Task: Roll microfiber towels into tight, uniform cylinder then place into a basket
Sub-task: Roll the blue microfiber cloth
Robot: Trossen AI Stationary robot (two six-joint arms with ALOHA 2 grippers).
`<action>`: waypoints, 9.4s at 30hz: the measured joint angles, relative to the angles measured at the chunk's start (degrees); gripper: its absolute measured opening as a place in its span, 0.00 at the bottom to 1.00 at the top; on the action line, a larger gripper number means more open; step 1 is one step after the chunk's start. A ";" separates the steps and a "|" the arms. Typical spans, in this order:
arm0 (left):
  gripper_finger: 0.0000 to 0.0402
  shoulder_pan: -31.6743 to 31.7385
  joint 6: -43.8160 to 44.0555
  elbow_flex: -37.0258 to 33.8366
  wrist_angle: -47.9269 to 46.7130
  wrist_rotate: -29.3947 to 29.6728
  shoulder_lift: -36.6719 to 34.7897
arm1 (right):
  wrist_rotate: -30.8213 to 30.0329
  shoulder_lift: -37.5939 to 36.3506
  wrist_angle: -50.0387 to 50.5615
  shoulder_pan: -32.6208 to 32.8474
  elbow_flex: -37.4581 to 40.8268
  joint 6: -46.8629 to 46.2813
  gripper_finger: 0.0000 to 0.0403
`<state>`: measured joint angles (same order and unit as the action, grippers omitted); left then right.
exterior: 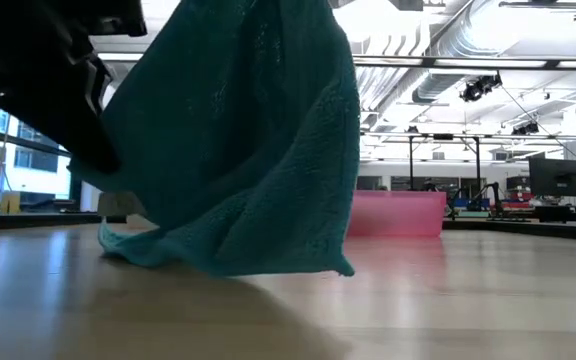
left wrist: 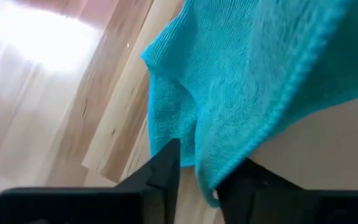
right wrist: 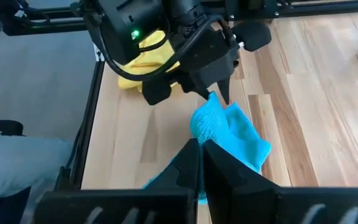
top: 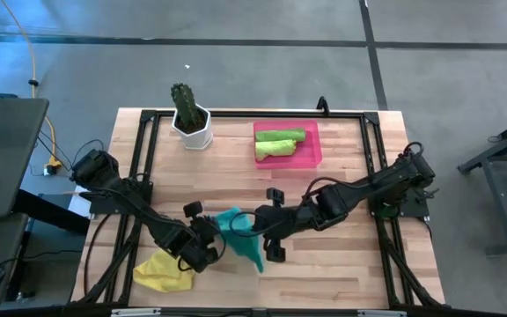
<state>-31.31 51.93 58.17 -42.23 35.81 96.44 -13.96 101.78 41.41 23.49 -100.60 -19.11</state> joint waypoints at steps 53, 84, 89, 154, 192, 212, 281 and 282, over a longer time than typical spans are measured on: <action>0.00 16.02 -22.17 41.37 -47.79 9.54 -3.91 | -13.09 -10.68 27.83 -9.12 0.20 16.74 0.00; 0.00 16.16 -10.28 30.27 -39.35 -0.40 -4.26 | -12.28 -8.07 20.21 -9.40 10.90 2.44 0.00; 0.00 9.63 -10.04 22.00 -24.91 -6.19 -1.92 | -7.39 -8.00 3.94 -3.20 24.26 -3.25 0.00; 0.00 21.79 -18.20 10.10 -17.37 -19.12 9.70 | 3.07 -1.47 -23.66 -16.00 44.11 -1.86 0.00; 0.00 26.53 -19.64 10.10 -17.87 -12.73 9.70 | -4.35 -0.17 -20.08 -18.99 42.64 -2.47 0.01; 0.00 26.47 -19.63 10.10 -17.78 -12.78 9.70 | 0.73 -0.31 -15.66 -15.57 33.37 4.72 0.36; 0.29 17.44 -5.81 4.46 0.69 -12.64 10.16 | 3.59 0.35 -27.83 -21.21 48.15 17.88 0.36; 0.29 17.25 -4.66 3.75 0.46 -12.60 10.16 | 4.32 0.33 -27.28 -20.78 48.07 15.30 0.36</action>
<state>-14.06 47.28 61.92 -41.76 23.20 106.61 -9.64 102.10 14.13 2.70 -52.53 -3.82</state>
